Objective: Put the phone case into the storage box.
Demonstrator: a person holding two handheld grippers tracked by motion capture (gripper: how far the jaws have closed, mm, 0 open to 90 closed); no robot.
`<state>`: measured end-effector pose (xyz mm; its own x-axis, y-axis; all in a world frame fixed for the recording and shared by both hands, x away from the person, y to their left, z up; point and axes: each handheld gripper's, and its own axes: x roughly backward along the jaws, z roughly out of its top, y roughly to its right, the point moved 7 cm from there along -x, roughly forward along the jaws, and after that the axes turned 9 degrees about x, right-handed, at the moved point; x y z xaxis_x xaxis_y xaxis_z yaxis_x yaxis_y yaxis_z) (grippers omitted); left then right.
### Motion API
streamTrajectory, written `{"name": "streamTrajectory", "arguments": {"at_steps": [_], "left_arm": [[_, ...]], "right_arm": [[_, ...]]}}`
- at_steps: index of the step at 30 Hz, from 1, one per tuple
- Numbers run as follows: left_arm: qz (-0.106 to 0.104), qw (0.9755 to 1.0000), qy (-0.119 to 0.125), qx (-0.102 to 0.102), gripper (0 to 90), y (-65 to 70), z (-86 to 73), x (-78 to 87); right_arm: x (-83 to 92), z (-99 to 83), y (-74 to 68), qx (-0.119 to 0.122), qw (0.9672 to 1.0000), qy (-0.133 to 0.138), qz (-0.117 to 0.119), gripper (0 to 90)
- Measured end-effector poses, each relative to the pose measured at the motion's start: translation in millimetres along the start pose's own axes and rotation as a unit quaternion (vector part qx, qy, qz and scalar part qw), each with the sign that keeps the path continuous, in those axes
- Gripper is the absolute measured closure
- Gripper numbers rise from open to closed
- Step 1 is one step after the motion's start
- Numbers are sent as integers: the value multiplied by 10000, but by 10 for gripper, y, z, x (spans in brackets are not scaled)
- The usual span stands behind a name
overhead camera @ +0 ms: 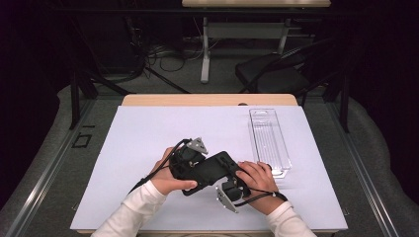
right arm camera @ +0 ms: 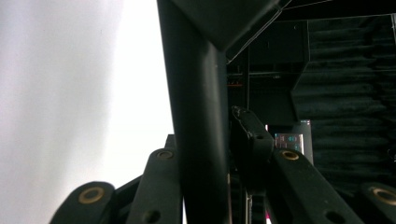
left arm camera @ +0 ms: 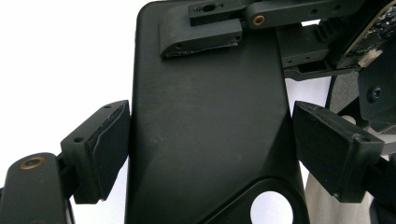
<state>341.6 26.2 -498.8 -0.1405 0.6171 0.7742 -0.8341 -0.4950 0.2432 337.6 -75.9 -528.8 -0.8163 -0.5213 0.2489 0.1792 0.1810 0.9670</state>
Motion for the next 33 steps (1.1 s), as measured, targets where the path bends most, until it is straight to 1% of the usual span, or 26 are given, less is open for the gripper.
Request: {"name": "streamTrajectory", "arguments": {"at_steps": [7,11,22,26,29,33], "left_arm": [[-41,10000,-1,31,144,-1,-1,1],[-92,9999,12,84,144,2,1,2],[-121,9998,30,123,144,1,3,4],[-168,9997,19,186,144,-4,1,0],[-151,9997,17,205,144,-8,2,1],[-215,9995,4,247,144,-11,0,-1]], "right_arm": [[6,7,7,26,10000,17,-58,773],[14,8,7,51,10000,24,-72,793],[16,10,14,97,9998,27,-161,809],[14,8,4,88,9998,22,-156,819],[11,9,4,108,9998,20,-172,825],[9,11,3,118,9997,27,-193,835]]}}
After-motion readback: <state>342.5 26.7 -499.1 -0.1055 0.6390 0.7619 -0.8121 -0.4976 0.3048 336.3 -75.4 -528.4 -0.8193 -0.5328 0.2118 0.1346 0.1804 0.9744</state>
